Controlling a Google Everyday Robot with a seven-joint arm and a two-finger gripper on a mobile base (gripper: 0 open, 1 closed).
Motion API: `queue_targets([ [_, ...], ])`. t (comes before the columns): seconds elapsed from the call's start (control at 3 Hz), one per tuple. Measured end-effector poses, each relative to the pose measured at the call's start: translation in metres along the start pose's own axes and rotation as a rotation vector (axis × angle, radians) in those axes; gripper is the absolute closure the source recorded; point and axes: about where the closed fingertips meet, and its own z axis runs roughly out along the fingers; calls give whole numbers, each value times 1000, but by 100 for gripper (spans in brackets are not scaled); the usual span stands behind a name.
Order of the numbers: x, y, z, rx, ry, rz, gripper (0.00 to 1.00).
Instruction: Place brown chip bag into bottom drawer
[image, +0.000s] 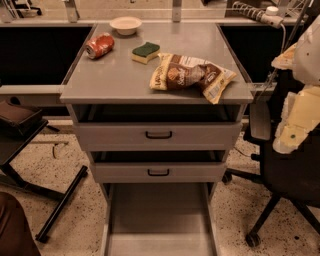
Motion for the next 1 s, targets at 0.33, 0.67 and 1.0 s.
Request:
queue_targets([
  [0.33, -4, -4, 1, 11, -15, 0, 0],
  [0.67, -32, -31, 27, 39, -57, -33, 0],
  [1.0, -59, -90, 61, 103, -114, 25, 0],
])
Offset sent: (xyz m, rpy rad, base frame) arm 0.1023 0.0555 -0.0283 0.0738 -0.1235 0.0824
